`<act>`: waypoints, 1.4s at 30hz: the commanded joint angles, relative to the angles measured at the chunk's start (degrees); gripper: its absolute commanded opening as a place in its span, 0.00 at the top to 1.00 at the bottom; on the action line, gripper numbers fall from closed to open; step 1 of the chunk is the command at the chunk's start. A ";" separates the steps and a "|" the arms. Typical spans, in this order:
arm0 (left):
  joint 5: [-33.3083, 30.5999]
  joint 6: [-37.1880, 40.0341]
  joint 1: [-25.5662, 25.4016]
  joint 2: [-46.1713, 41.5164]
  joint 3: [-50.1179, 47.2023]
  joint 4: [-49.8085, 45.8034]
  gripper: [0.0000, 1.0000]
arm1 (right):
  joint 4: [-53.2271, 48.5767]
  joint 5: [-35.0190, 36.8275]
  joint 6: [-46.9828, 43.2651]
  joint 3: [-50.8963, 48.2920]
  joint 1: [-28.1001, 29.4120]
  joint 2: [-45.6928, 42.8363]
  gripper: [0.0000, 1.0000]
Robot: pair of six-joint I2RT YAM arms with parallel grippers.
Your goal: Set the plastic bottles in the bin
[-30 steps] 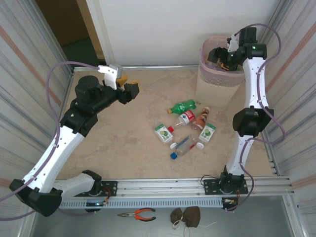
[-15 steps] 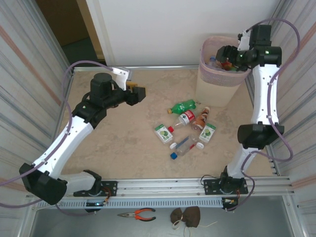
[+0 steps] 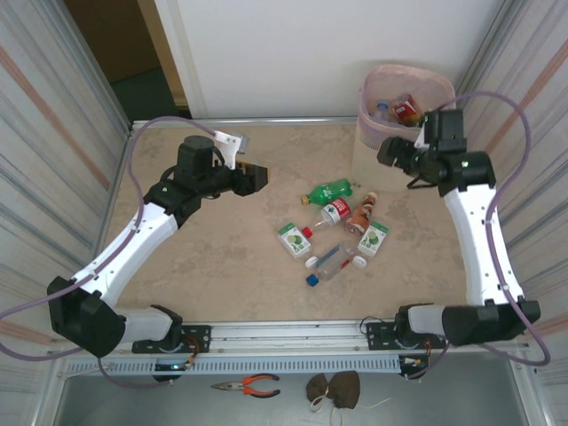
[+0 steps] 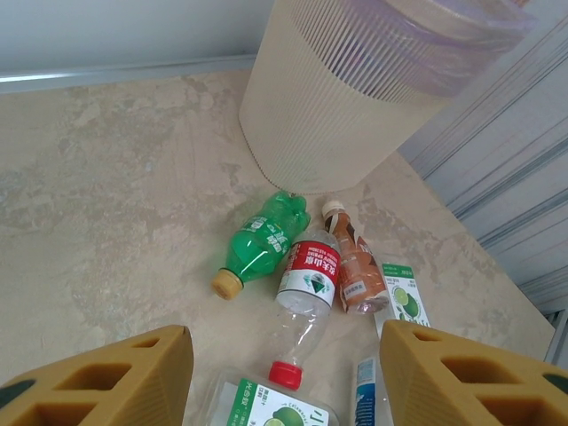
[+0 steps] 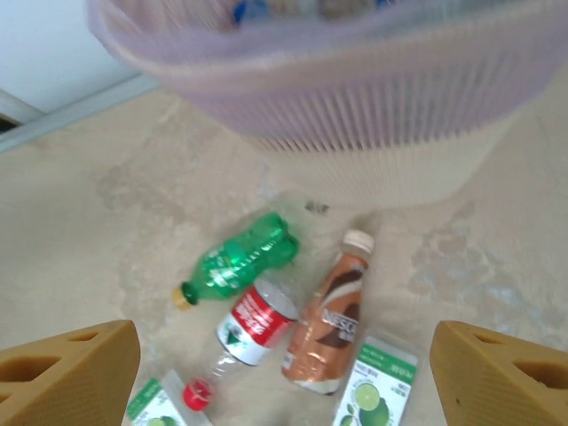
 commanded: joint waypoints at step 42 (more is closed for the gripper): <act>1.26 0.50 1.11 1.61 0.06 -1.76 0.42 | 19.65 10.76 22.85 -45.48 11.95 9.33 0.21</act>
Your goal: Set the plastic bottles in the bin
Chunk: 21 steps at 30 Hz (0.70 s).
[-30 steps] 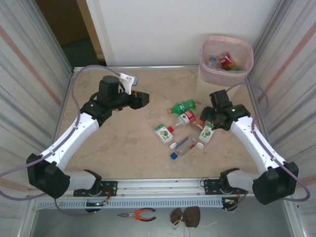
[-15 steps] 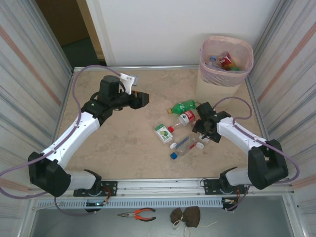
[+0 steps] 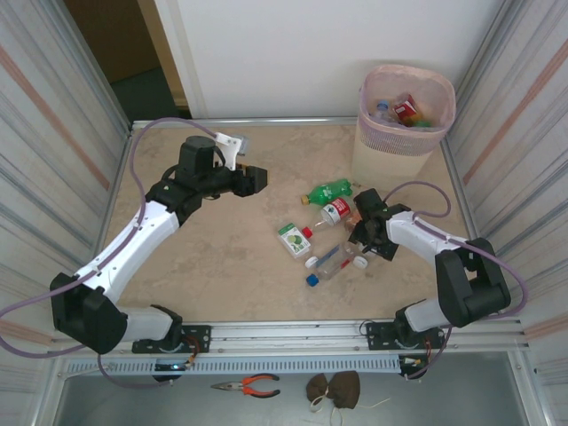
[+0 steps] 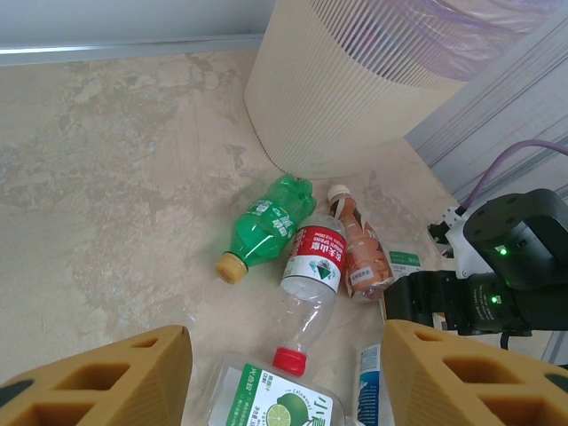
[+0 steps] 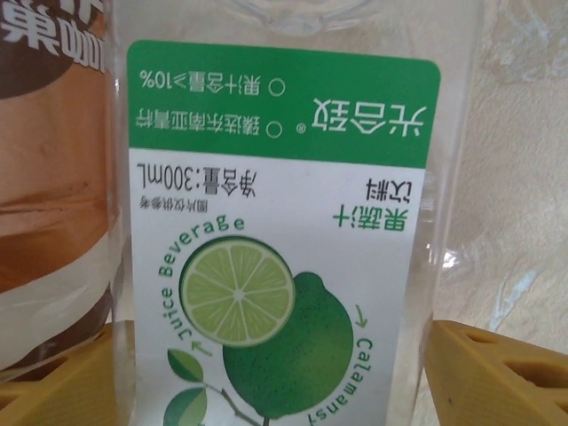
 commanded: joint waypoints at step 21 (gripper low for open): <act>0.45 -0.38 0.44 1.03 0.77 -0.83 0.42 | 1.79 -1.27 -7.11 -3.88 -7.84 -3.91 0.33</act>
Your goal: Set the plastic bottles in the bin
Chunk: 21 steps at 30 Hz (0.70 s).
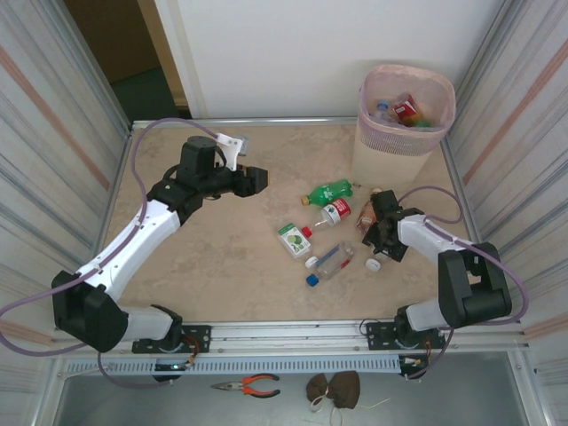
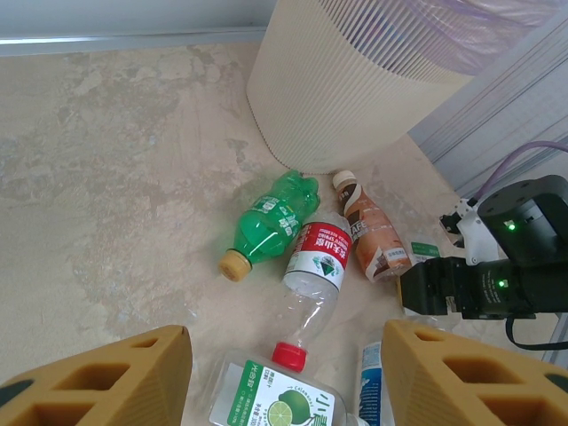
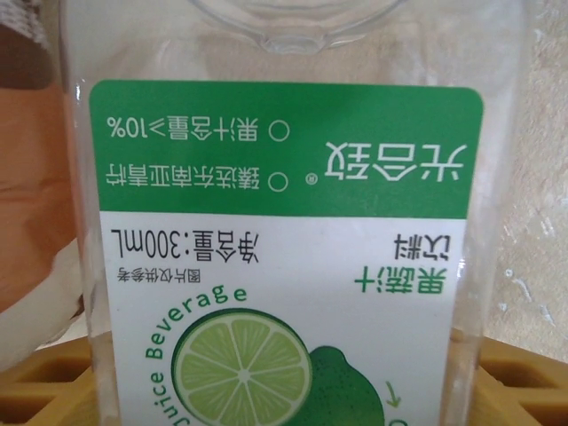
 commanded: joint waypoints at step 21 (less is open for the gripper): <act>0.85 -0.47 0.45 0.58 1.07 -0.67 0.42 | -17.48 4.10 -8.65 15.94 -1.43 -15.49 0.37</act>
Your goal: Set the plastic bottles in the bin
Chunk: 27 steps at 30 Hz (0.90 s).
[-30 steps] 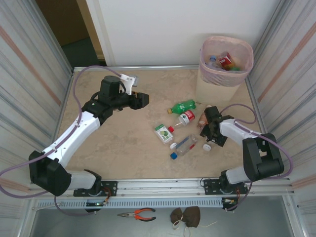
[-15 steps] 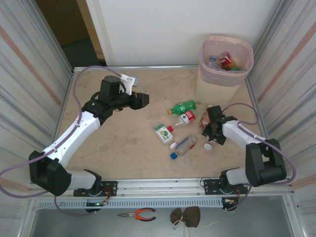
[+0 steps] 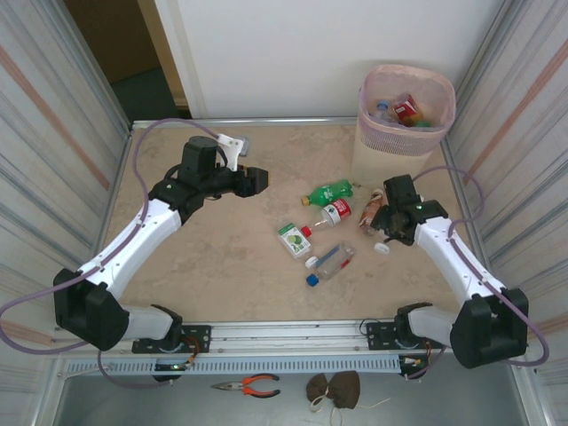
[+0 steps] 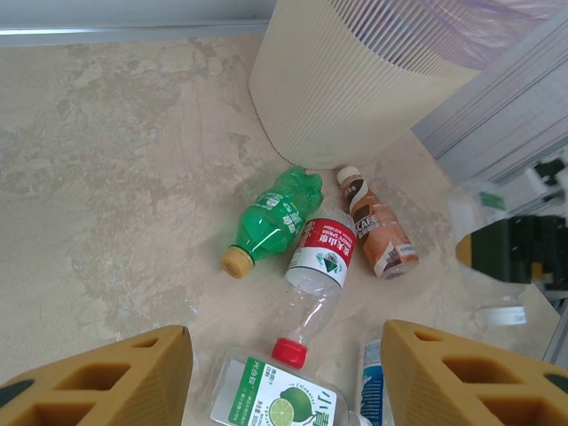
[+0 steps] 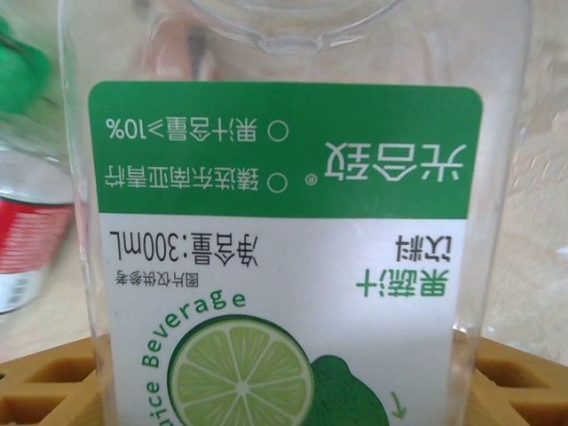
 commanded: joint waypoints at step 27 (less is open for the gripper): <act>-0.96 0.11 0.44 -4.38 -0.68 -1.86 0.42 | -2.18 -6.52 -22.44 66.23 -14.32 27.06 0.40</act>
